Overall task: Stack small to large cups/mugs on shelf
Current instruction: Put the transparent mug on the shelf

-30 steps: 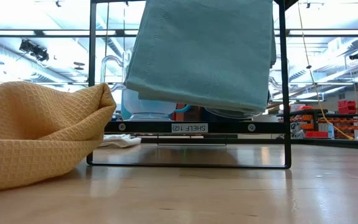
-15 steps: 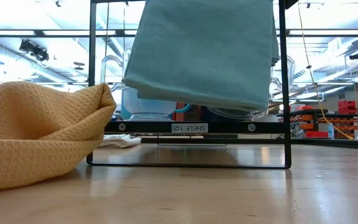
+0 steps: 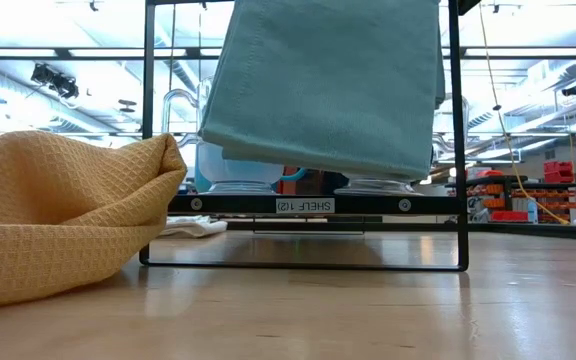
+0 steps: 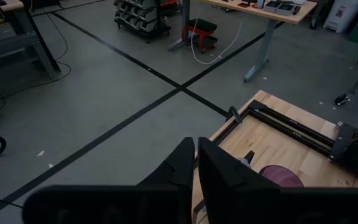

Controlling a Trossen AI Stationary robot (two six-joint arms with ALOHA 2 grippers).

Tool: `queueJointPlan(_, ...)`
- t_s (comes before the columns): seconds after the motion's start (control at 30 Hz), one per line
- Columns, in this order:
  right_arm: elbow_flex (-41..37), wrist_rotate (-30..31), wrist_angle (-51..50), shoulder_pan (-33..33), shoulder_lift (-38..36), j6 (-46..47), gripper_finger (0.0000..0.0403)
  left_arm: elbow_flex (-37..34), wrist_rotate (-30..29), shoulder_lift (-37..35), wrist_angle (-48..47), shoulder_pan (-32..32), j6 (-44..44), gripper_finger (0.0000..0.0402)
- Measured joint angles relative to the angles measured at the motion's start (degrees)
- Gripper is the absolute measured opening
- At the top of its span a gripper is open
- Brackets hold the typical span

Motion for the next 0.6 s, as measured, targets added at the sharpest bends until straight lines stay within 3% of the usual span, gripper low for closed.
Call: queueJointPlan(0.6,0.00,0.25,-0.38,0.03,-0.16,0.16,0.0064,0.01,0.02,-0.01,-0.04,-0.01,0.09,0.0030)
